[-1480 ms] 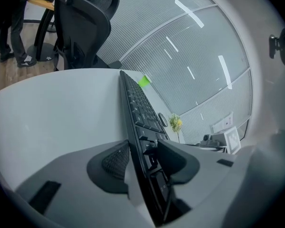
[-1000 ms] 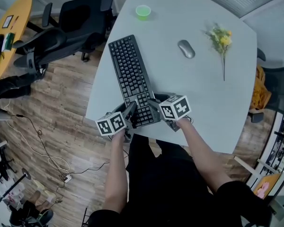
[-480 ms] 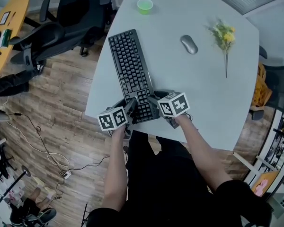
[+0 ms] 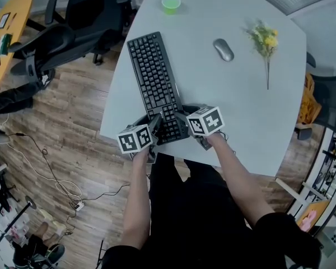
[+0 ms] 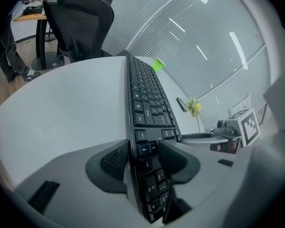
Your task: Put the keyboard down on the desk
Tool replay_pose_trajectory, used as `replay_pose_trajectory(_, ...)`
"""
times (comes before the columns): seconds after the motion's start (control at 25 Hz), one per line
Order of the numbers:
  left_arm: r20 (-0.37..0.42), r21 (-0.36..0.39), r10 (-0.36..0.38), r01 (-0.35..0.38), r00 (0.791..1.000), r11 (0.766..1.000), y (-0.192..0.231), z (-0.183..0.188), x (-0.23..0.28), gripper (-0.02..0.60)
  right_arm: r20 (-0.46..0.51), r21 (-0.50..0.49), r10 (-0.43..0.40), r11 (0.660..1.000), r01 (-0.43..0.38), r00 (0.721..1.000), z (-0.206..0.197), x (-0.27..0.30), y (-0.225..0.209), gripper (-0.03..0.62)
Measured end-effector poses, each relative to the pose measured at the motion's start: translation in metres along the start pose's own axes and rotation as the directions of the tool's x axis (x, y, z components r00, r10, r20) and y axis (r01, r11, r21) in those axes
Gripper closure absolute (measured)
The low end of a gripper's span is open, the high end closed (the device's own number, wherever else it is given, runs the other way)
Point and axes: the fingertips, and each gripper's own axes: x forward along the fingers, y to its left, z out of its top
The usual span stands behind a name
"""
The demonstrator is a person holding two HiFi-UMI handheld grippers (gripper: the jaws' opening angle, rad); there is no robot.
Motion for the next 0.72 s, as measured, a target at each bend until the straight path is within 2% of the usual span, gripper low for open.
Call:
replay_pose_trajectory(0.36,-0.016,0.005,0.033,-0.033,0.999,0.999,0.0006,0.0003,0.0004,0.399,0.001,0.001,0.004,1.0,-0.004,1.0,0.0012,0.0002,0.0001,0.427)
replay_pose_trajectory(0.72,-0.034,0.045,0.074,-0.072,0.997,0.996,0.0015,-0.0038,0.0022,0.393,0.002,0.004,-0.002,1.0,0.002,1.0,-0.0049,0.0017,-0.0021,0.425)
